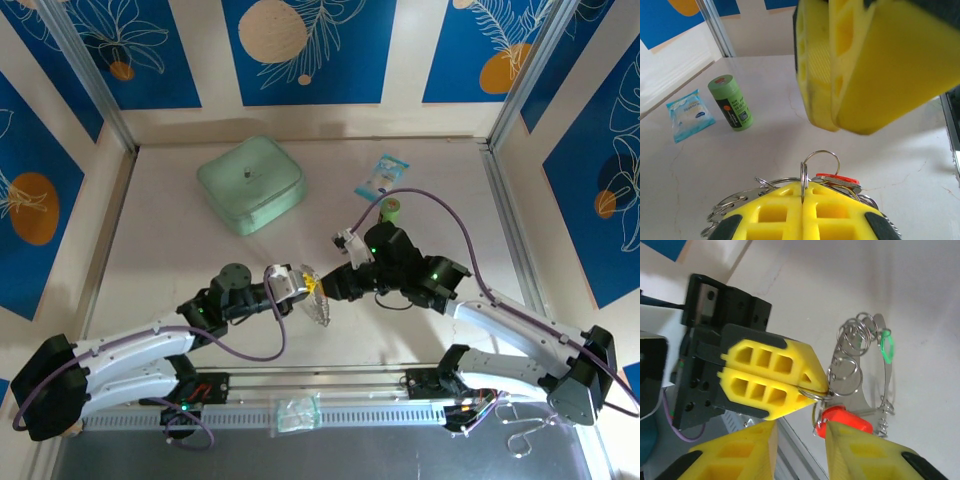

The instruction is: Put the keys on the keyring

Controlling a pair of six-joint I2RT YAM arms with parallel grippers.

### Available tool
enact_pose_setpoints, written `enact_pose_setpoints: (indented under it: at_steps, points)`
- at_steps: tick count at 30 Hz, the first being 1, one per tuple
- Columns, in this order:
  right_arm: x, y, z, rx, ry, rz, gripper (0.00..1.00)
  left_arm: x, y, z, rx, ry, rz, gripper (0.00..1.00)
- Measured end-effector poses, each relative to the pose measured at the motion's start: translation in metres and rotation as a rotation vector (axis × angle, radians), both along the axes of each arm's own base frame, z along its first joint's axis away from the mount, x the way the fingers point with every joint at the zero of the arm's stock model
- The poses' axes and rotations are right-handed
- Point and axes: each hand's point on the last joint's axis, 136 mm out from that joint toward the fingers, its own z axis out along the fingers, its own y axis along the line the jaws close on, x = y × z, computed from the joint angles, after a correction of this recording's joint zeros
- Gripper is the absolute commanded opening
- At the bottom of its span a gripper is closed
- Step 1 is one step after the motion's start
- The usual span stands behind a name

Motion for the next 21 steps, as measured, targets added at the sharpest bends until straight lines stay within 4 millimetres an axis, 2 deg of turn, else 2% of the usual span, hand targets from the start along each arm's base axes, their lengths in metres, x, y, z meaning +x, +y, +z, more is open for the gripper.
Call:
enact_pose_setpoints:
  at_steps: [5,10,21]
  points:
    - [0.001,-0.002,-0.012,-0.041,0.048,-0.029,0.29,-0.001,-0.001,0.001,-0.004,-0.004,-0.003,0.00]
    - [0.002,0.001,-0.015,-0.054,0.066,-0.030,0.29,-0.001,-0.002,0.005,-0.016,-0.013,-0.006,0.00]
    - [0.005,0.001,-0.015,-0.061,0.057,-0.037,0.08,-0.002,-0.003,0.006,-0.022,-0.017,-0.009,0.00]
